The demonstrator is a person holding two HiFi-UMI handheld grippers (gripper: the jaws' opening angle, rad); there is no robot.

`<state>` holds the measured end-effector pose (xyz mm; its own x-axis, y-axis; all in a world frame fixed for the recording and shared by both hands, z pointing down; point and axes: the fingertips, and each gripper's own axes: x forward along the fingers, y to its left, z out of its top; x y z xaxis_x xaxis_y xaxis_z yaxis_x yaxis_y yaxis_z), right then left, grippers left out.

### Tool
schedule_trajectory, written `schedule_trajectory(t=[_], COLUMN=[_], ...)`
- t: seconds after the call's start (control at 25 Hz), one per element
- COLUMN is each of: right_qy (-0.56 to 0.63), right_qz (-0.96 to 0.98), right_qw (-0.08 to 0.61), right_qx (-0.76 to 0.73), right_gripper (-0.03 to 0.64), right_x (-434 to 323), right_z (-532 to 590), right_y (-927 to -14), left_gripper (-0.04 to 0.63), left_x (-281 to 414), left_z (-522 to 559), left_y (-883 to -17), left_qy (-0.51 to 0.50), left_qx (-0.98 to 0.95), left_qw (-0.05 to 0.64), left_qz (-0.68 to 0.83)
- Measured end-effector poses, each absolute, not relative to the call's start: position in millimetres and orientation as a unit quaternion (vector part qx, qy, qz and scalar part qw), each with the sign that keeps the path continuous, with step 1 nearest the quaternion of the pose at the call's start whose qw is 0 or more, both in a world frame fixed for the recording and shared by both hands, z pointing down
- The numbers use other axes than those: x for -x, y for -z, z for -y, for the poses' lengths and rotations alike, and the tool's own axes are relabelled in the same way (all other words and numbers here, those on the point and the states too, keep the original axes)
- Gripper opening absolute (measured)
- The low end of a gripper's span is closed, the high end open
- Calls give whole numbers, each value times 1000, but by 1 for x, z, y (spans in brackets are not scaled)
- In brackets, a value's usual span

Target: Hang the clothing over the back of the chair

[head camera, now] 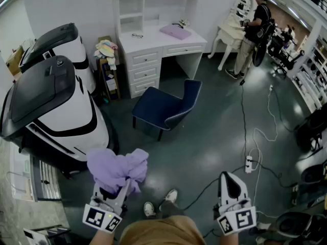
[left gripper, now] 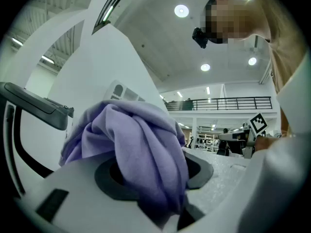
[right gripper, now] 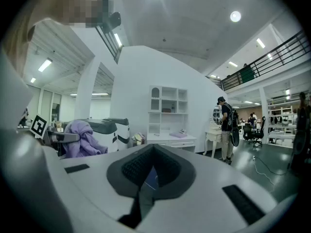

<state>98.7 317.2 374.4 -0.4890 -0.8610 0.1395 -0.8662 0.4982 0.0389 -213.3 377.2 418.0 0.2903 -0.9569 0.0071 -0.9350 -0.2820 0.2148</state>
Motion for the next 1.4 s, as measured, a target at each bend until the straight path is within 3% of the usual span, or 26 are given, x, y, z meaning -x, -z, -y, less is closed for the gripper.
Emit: schedule_trajectory(t=[0.24,0.76,1.4], right_qy=[-18,-12,-23], right_qz=[862,883,888], right_qw=[69,55,62], right_qx=[-501,-465,-455], right_gripper=[2,5,6], right_x=[-107,-199,-195], right_z=[-301,-251,-169], right_y=[-380,-396,-412], left_gripper=[198,199,206], left_x=[206,113,106], left_z=[-359,-303,-221], left_y=[-423,-404,-436], left_qy=[54,44,26], left_qx=[-799,-779,-772], left_qw=[94,66,93], left_qz=[592,622,628])
